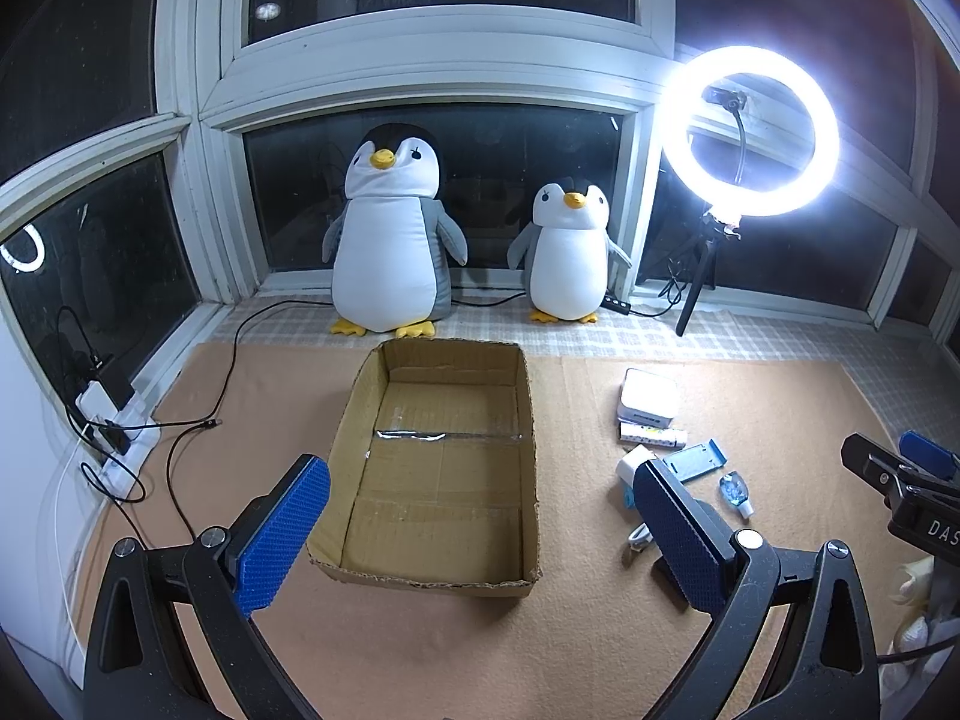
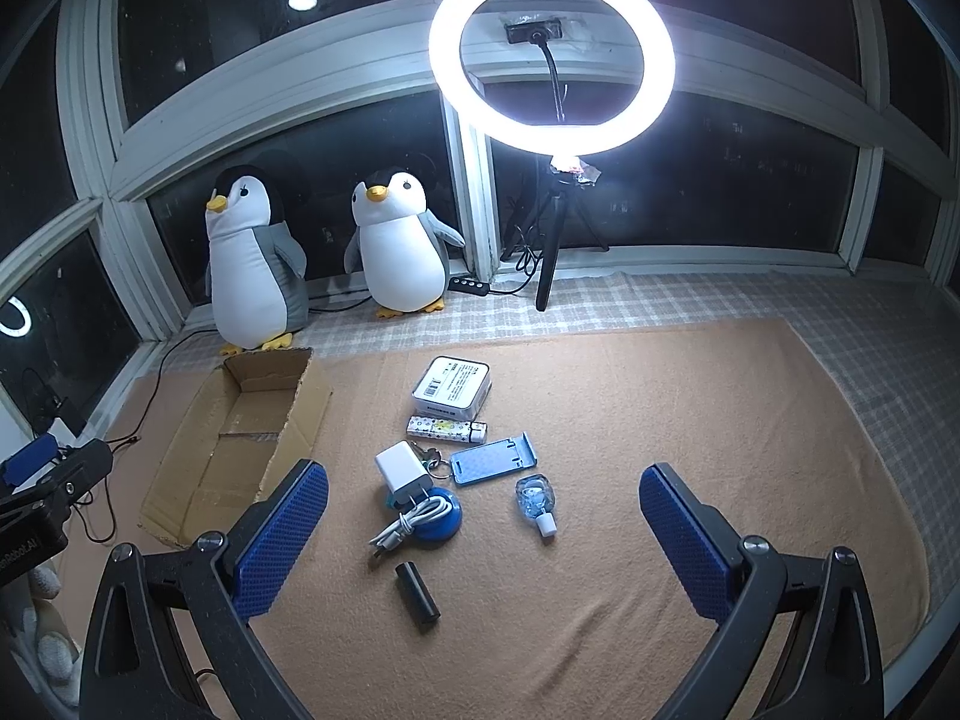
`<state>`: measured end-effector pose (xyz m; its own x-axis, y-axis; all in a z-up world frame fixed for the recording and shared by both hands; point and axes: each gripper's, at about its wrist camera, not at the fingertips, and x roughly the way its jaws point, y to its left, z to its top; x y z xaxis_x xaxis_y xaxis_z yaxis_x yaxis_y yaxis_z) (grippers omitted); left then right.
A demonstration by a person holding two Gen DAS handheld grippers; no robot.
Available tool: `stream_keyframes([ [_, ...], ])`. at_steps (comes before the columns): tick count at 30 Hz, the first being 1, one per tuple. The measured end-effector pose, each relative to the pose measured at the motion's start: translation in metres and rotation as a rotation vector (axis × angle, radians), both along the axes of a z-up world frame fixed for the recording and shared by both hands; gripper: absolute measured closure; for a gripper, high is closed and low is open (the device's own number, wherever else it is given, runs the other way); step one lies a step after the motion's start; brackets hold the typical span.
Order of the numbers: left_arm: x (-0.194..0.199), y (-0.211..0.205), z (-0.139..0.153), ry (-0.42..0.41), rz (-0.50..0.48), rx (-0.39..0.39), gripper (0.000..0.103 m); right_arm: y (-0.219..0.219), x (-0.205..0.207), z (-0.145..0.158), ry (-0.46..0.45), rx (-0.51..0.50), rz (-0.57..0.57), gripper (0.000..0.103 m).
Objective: Organize rigid objects
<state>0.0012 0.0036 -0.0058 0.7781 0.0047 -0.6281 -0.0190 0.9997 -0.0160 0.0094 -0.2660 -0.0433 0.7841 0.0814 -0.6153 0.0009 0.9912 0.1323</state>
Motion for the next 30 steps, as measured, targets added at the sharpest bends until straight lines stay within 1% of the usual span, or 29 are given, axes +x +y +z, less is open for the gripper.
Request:
stream_keyframes([
  [30, -0.0009, -0.0024, 0.0027, 0.000, 0.000, 0.001, 0.000, 0.0006, -0.0002, -0.0022, 0.008, 0.004, -0.002, 0.000],
])
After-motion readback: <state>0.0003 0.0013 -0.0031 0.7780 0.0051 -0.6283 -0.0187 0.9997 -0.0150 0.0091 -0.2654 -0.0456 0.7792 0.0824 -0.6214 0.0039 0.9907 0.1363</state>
